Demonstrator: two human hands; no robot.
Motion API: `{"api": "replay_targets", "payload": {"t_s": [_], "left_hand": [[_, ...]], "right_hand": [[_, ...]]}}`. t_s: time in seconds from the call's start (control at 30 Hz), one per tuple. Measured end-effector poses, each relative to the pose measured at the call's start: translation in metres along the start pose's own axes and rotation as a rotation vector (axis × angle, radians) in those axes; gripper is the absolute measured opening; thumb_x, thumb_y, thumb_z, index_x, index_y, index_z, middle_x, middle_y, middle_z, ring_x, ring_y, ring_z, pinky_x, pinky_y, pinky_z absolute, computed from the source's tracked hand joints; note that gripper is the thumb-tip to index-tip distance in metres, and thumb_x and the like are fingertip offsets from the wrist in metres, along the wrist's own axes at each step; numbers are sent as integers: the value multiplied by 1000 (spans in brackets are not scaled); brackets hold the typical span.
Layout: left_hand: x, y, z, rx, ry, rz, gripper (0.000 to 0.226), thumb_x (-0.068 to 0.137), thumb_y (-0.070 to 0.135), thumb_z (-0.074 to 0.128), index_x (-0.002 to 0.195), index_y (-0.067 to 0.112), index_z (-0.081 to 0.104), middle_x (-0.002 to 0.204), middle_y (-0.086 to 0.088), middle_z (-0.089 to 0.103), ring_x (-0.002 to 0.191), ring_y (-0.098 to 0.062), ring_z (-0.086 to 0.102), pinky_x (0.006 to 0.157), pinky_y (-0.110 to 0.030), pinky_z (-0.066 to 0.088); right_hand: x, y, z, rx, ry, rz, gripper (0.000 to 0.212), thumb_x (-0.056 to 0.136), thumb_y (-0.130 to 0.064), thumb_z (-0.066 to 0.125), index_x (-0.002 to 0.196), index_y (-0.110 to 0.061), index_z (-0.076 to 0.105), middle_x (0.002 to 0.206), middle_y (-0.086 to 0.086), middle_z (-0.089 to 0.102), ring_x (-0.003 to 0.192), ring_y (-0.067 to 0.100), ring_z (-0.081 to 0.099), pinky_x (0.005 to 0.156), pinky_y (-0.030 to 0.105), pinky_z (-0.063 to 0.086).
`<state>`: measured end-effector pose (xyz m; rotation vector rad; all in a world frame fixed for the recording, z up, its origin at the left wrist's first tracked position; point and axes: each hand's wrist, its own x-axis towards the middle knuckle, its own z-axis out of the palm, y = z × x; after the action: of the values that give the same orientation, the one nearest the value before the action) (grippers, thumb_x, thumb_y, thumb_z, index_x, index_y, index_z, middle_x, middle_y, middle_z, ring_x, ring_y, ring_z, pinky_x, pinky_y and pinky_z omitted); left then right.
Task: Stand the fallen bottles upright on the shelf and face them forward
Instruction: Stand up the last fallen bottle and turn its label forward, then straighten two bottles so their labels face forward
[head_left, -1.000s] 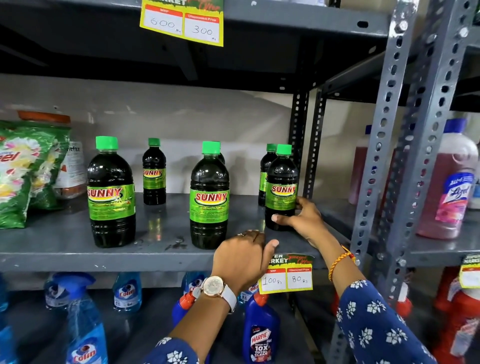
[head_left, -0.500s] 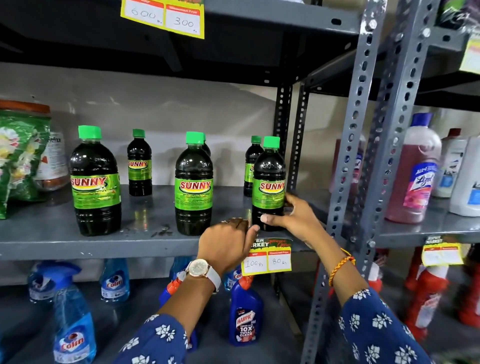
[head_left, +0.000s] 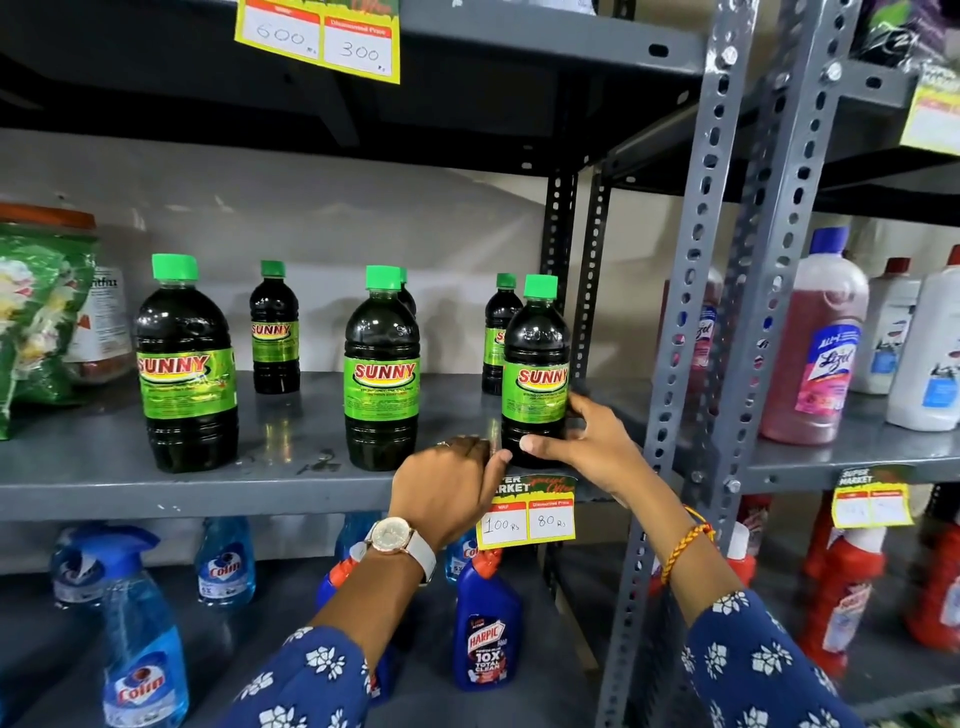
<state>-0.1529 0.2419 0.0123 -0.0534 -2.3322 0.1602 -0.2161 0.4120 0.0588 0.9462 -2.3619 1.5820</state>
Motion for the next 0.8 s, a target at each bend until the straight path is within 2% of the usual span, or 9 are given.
{"api": "replay_targets", "payload": {"t_s": [0.1,0.17,0.23,0.33,0.4,0.5,0.6,0.7,0.8], "left_hand": [[-1,-1,-4,-49,13,-7,56,97,49,12,110,22,59,109,0,66,88,-20,64,54,-28,40],[-3,-3,-13,-267,33,29,50,98,44,23,124,15,55,127,-7,60,111,-22,58,79,-32,48],[-13,-11,-31,-463,118,91,47,97,35,31,130,7,51,134,-12,54,123,-24,49,100,-31,38],[-33,-36,-50,-424,399,129,39,93,25,44,125,5,54,126,-13,59,117,-22,50,100,-33,39],[-47,-63,-58,-310,594,20,37,90,26,51,123,8,53,121,-13,62,113,-24,52,95,-38,41],[-63,-114,-74,-218,786,-433,54,86,34,58,127,1,46,126,-22,54,118,-33,45,99,-43,33],[-75,-162,-81,-255,657,-826,89,76,50,68,135,-6,34,137,-27,42,125,-40,40,103,-55,32],[-83,-183,-73,-252,325,-869,116,64,67,69,142,-4,21,143,-24,40,126,-34,45,115,-47,6],[-87,-191,-64,-219,249,-854,116,62,74,63,141,0,24,122,-22,61,116,-31,56,114,-40,-6]], "right_hand": [[-3,-2,0,11,-41,15,53,59,-36,82,104,-38,54,105,-16,62,108,13,58,87,24,46],[-8,-6,1,75,-18,-7,59,57,-36,81,107,-41,50,109,-19,58,110,2,55,82,11,45],[-12,-13,6,28,234,-59,83,59,-38,80,131,-29,40,127,-11,46,120,3,46,97,18,35],[-20,-40,26,122,572,-265,82,67,-34,76,137,-19,35,129,0,46,121,11,47,103,27,37],[-19,-64,50,243,524,-333,78,64,-37,77,132,-20,42,122,3,55,114,8,54,97,19,42],[-11,-85,94,238,284,-202,95,57,-43,80,136,-16,36,124,5,54,113,12,54,94,19,42],[-5,-84,132,25,130,-38,101,52,-45,83,132,-11,33,120,4,57,112,18,54,85,15,43],[-3,-72,152,-145,141,22,91,46,-41,87,116,-11,39,113,8,62,103,23,59,73,19,39],[1,-66,157,-227,174,36,90,44,-43,87,114,-12,39,113,11,63,100,29,61,75,27,43]]}}
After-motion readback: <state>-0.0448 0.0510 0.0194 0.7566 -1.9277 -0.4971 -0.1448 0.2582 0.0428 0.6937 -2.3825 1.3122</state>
